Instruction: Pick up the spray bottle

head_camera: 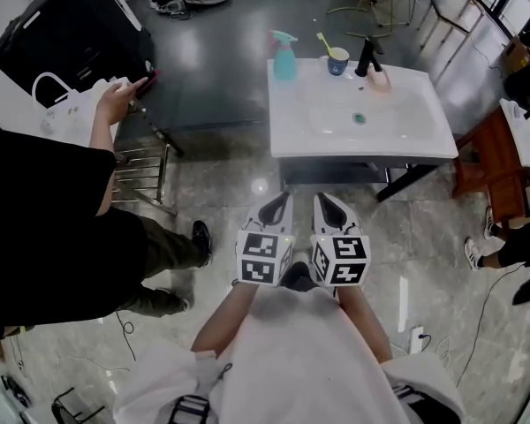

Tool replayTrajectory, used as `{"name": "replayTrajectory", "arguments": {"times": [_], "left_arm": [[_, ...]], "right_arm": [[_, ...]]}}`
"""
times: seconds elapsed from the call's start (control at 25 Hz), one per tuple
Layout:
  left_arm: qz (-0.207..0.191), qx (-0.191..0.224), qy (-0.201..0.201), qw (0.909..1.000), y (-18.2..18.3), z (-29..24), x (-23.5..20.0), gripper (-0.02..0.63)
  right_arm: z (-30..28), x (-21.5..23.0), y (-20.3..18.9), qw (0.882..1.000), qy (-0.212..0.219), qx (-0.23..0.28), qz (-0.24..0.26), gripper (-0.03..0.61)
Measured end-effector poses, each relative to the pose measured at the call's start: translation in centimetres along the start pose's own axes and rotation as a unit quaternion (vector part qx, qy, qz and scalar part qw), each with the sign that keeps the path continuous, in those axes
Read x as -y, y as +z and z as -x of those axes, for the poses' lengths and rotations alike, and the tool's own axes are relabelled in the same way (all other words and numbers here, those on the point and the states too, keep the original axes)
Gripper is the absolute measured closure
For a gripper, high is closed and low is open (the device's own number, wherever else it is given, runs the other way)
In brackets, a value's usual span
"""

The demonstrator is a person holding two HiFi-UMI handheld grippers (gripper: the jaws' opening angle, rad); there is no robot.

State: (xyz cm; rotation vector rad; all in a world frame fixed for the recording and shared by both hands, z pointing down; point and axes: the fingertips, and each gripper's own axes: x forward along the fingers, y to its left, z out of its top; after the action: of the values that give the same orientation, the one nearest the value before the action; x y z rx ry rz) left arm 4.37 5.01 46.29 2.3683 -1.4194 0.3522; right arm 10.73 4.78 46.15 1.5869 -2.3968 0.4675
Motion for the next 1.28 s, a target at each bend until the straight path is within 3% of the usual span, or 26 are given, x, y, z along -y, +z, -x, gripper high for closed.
{"name": "replayTrajectory", "arguments": {"times": [0.64,1.28], "left_arm": [[0.013,-0.003,0.026,0.9996,2.2,-7.0,-0.1,0.586],[0.017,-0.021,0.041,0.9988,2.0,-11.0,0.3,0.586]], "right_arm": [[-5.0,5.1,2.3,0.999,0.034,-0.009,0.008,0.551],[-7.4,8.4,1.9,0.998,0.055,-0.022,-0.001,0.551]]}}
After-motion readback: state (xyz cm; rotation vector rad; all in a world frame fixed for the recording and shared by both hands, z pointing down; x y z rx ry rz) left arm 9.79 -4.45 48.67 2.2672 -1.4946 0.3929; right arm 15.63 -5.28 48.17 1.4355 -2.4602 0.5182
